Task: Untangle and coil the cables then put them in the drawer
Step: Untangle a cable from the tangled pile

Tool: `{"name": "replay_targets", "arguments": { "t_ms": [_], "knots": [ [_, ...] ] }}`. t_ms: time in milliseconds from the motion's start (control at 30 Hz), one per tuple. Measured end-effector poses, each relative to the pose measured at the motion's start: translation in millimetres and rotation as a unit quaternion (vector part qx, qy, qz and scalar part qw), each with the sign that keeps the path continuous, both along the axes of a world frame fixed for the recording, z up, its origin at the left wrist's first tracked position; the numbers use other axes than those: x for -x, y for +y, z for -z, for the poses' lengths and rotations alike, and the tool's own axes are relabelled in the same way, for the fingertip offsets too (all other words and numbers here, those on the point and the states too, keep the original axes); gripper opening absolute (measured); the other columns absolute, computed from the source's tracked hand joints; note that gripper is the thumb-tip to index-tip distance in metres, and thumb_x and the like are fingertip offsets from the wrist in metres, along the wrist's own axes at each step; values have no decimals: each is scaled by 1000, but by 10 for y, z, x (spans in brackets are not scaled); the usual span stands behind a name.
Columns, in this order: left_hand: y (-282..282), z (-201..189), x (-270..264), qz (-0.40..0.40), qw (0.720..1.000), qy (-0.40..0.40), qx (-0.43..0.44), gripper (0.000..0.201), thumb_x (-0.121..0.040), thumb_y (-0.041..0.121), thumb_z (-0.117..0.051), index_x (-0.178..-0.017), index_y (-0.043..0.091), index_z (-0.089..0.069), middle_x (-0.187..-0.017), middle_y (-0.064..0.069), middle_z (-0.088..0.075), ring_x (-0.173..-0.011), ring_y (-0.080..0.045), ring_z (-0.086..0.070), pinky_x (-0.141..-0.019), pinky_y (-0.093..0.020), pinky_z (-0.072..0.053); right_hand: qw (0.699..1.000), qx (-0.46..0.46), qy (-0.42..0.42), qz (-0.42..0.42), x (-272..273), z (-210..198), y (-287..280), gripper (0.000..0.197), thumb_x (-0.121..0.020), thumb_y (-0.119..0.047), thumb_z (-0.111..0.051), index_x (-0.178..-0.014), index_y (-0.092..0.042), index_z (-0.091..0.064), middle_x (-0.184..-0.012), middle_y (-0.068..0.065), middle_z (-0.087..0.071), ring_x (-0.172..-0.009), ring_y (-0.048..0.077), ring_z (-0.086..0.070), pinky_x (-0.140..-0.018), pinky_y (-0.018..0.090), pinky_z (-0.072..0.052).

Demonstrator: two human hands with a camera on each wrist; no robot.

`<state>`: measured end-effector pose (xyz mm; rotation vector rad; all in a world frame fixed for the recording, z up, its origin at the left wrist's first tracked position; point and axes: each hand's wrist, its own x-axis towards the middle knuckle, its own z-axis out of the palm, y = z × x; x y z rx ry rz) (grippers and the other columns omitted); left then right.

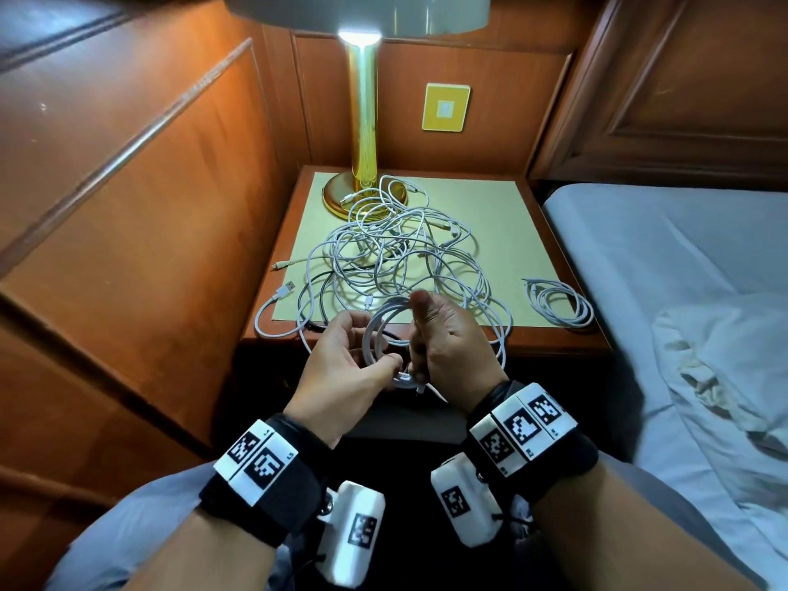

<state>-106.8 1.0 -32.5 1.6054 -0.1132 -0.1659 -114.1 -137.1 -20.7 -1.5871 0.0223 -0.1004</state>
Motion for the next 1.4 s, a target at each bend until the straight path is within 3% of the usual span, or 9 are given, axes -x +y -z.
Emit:
{"name": "replay_targets", "arguments": {
  "t_ms": [133,233,333,500,600,800,1100,1300,1400],
  "knots": [
    [-4,-14,2,-8,1000,25,13,34,-83,0,-73,-103,19,-53,-91,-6,-58,-75,-16,-61,-59,-32,-57,996,76,-36,21,-4,22,-34,41,-93,-62,-40,-81,-24,-49,-46,-7,-44,-40,17,-44,-43,29,-37],
    [20,-27,0,-4,999,35,13,37,-74,9,-72,-104,18,-52,-93,-10,-55,-74,-18,-59,-54,-32,-54,985,151,-62,59,-12,53,-45,44,-88,-76,-37,-81,-35,-53,-49,-10,-47,-47,18,-46,-50,35,-39],
    [34,-83,15,21,998,57,31,40,-66,10,-66,-103,15,-51,-82,-8,-47,-70,-17,-52,-55,-33,-54,975,194,-79,72,-10,32,-49,31,-93,-69,-39,-77,-45,-52,-53,-12,-48,-49,14,-47,-52,37,-40],
    [82,-66,-39,3,995,81,50,36,-70,-1,-65,-102,10,-54,-80,-7,-46,-77,-24,-51,-70,-44,-61,959,255,-97,72,-3,-14,-104,39,-94,-59,-37,-78,-26,-50,-62,-1,-51,-57,14,-50,-57,32,-41],
    [99,-57,-44,-8,997,63,50,29,-77,-5,-69,-96,10,-54,-84,-16,-58,-75,-29,-63,-81,-49,-60,958,259,-95,78,-5,-11,-111,44,-96,-59,-38,-79,-20,-51,-65,6,-54,-58,18,-52,-58,35,-42],
    [146,-205,-52,29,971,120,204,33,-84,-18,-59,-108,4,-54,-83,-16,-61,-52,-11,-60,-48,-23,-49,983,157,-53,84,-55,-3,-205,47,-87,-77,-39,-73,-34,-51,-52,-7,-46,-45,18,-47,-49,41,-45],
    [98,-235,-29,50,958,129,252,35,-71,5,-65,-105,3,-61,-54,-1,-35,-44,-12,-32,-47,-21,-34,999,5,-22,38,11,-132,-184,41,-103,-41,-40,-75,-10,-42,-43,-1,-39,-34,19,-39,-42,32,-36],
    [77,-220,12,44,940,81,329,40,-64,1,-75,-101,8,-62,-66,-10,-49,-53,-14,-46,-53,-27,-46,998,25,-38,35,3,-177,-210,44,-102,-47,-41,-74,-14,-44,-44,-2,-40,-38,21,-41,-49,45,-40],
    [64,-233,13,50,944,76,317,30,-73,-4,-64,-100,8,-56,-55,1,-39,-43,-9,-33,-45,-22,-36,995,76,-58,39,15,-181,-215,43,-103,-46,-41,-73,-15,-44,-43,-4,-42,-39,18,-44,-48,41,-41]
  ]
}}
